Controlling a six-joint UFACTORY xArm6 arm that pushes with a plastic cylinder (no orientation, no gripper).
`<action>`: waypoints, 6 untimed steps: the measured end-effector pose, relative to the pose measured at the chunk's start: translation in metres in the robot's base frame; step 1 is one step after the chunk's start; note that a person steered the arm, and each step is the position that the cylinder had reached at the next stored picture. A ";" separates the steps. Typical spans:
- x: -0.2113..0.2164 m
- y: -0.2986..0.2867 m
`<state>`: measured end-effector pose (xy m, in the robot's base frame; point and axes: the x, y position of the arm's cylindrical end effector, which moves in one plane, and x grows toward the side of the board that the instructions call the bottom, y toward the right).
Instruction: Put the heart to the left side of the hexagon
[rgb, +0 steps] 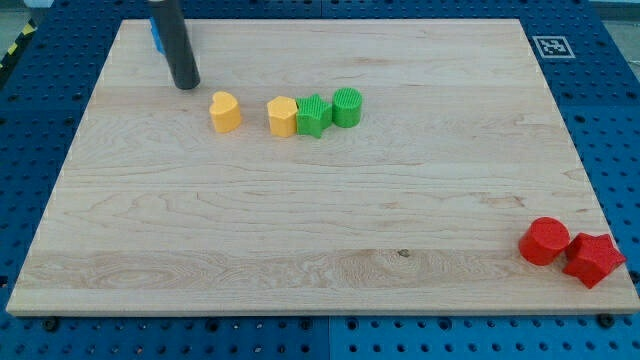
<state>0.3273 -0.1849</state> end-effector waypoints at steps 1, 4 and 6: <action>0.021 0.000; 0.041 0.052; 0.053 0.038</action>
